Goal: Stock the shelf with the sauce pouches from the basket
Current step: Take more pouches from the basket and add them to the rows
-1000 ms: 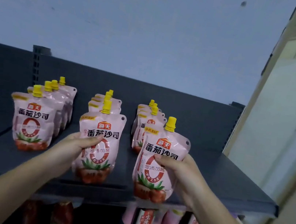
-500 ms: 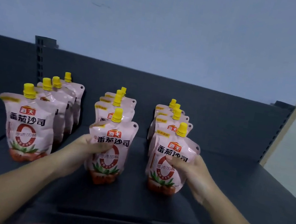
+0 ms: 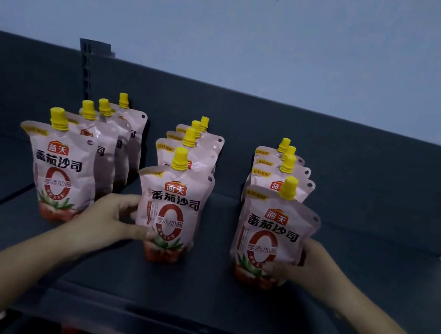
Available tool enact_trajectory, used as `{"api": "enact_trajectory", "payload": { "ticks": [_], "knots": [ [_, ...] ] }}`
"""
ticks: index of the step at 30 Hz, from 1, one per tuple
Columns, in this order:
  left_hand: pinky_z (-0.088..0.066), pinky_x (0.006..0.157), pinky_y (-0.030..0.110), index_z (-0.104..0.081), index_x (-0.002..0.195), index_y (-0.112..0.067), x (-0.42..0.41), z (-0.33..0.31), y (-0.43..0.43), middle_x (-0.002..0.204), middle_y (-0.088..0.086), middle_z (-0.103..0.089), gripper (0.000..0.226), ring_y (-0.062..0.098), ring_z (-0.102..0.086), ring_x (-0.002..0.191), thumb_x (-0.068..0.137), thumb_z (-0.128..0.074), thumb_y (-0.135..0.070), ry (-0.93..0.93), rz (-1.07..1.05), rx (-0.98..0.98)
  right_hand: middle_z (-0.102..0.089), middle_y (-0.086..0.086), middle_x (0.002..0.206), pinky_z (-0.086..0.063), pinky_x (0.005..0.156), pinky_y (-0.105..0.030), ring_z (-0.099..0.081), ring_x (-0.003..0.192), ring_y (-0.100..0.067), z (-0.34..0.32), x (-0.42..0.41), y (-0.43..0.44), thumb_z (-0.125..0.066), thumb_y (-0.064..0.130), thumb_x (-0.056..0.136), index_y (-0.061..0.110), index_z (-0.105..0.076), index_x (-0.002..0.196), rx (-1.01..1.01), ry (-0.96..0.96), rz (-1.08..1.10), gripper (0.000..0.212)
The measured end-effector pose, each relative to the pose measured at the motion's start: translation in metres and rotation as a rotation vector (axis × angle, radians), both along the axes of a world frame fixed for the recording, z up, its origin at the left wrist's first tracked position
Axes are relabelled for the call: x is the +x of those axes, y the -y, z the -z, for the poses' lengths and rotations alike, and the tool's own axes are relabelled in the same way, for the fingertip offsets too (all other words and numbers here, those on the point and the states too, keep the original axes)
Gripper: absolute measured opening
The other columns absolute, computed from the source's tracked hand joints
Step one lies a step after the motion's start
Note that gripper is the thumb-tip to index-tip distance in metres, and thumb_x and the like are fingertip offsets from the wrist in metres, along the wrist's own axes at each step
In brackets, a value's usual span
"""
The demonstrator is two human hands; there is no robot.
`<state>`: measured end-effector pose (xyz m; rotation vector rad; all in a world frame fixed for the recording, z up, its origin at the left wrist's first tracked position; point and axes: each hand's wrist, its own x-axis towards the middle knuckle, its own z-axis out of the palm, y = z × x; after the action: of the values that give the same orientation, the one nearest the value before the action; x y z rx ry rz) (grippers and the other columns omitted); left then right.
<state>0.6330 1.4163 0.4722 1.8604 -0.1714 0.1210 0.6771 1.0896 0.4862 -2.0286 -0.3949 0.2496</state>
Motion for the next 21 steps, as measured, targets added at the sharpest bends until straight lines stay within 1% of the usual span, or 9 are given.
{"api": "enact_trajectory", "payload": {
  "ticks": [3, 5, 7, 12, 14, 15, 17, 19, 21],
  "knots": [
    [-0.055, 0.083, 0.02, -0.07, 0.099, -0.011, 0.008, 0.01, 0.0, 0.097, -0.001, -0.076, 0.032, 0.015, -0.07, 0.095, 0.071, -0.072, 0.005, 0.06, -0.086, 0.01, -0.072, 0.015, 0.092, -0.054, 0.075, -0.014, -0.067, 0.089, 0.003, 0.001, 0.006, 0.0, -0.078, 0.011, 0.071, 0.029, -0.062, 0.096, -0.038, 0.079, -0.004, 0.035],
    [-0.054, 0.08, 0.017, -0.069, 0.099, -0.014, 0.013, 0.014, 0.0, 0.096, -0.007, -0.076, 0.033, 0.012, -0.069, 0.094, 0.072, -0.07, 0.007, 0.079, -0.11, -0.004, -0.07, 0.017, 0.092, -0.051, 0.071, -0.007, -0.065, 0.085, 0.011, 0.002, 0.009, 0.0, -0.077, 0.012, 0.071, 0.03, -0.061, 0.097, -0.038, 0.108, -0.001, 0.036],
    [-0.053, 0.076, 0.013, -0.068, 0.099, -0.016, 0.015, 0.015, -0.002, 0.094, -0.012, -0.075, 0.035, 0.008, -0.068, 0.093, 0.074, -0.069, 0.008, 0.085, -0.122, -0.019, -0.069, 0.017, 0.093, -0.05, 0.067, -0.005, -0.064, 0.082, 0.014, 0.004, 0.012, 0.0, -0.077, 0.012, 0.071, 0.03, -0.059, 0.098, -0.017, 0.129, 0.013, 0.037],
    [-0.053, 0.084, 0.018, -0.067, 0.105, -0.015, 0.016, 0.017, -0.004, 0.105, -0.006, -0.073, 0.038, 0.01, -0.067, 0.098, 0.074, -0.07, 0.006, 0.094, -0.133, 0.018, -0.064, 0.021, 0.092, -0.047, 0.061, -0.002, -0.06, 0.075, 0.021, 0.008, 0.015, -0.002, -0.077, 0.011, 0.072, 0.034, -0.054, 0.094, 0.026, 0.183, 0.029, 0.039],
    [-0.053, 0.08, 0.015, -0.065, 0.106, -0.015, 0.014, 0.015, -0.003, 0.103, -0.01, -0.073, 0.038, 0.007, -0.068, 0.095, 0.075, -0.068, 0.007, 0.07, -0.127, -0.011, -0.064, 0.021, 0.092, -0.047, 0.061, -0.003, -0.061, 0.076, 0.019, 0.01, 0.015, -0.001, -0.076, 0.01, 0.072, 0.035, -0.053, 0.094, 0.043, 0.186, 0.023, 0.041],
    [-0.053, 0.078, 0.014, -0.065, 0.105, -0.016, 0.013, 0.015, -0.002, 0.1, -0.011, -0.074, 0.038, 0.006, -0.068, 0.094, 0.076, -0.067, 0.008, 0.055, -0.13, -0.034, -0.065, 0.019, 0.095, -0.049, 0.064, -0.004, -0.062, 0.08, 0.016, 0.011, 0.015, 0.0, -0.077, 0.011, 0.072, 0.035, -0.053, 0.096, 0.052, 0.177, 0.012, 0.041],
    [-0.055, 0.077, 0.016, -0.066, 0.103, -0.015, 0.011, 0.016, -0.001, 0.099, -0.006, -0.075, 0.034, 0.01, -0.069, 0.092, 0.077, -0.066, 0.007, 0.033, -0.164, -0.077, -0.065, 0.018, 0.103, -0.051, 0.071, -0.009, -0.062, 0.091, 0.008, 0.012, 0.015, 0.003, -0.077, 0.014, 0.072, 0.037, -0.052, 0.101, 0.042, 0.162, -0.017, 0.044],
    [-0.056, 0.082, 0.023, -0.067, 0.102, -0.01, 0.011, 0.018, -0.002, 0.099, 0.004, -0.075, 0.027, 0.018, -0.069, 0.093, 0.079, -0.064, 0.004, 0.032, -0.208, -0.085, -0.065, 0.019, 0.107, -0.052, 0.079, -0.014, -0.062, 0.097, 0.004, 0.014, 0.015, 0.007, -0.076, 0.017, 0.073, 0.04, -0.051, 0.103, 0.037, 0.153, -0.031, 0.046],
    [-0.054, 0.088, 0.035, -0.07, 0.099, -0.008, 0.011, 0.02, -0.003, 0.098, 0.009, -0.075, 0.021, 0.025, -0.068, 0.095, 0.082, -0.061, 0.002, 0.037, -0.238, -0.11, -0.065, 0.019, 0.108, -0.052, 0.083, -0.017, -0.062, 0.099, 0.003, 0.016, 0.016, 0.008, -0.076, 0.019, 0.072, 0.04, -0.052, 0.103, 0.053, 0.14, -0.035, 0.045]
  ]
}}
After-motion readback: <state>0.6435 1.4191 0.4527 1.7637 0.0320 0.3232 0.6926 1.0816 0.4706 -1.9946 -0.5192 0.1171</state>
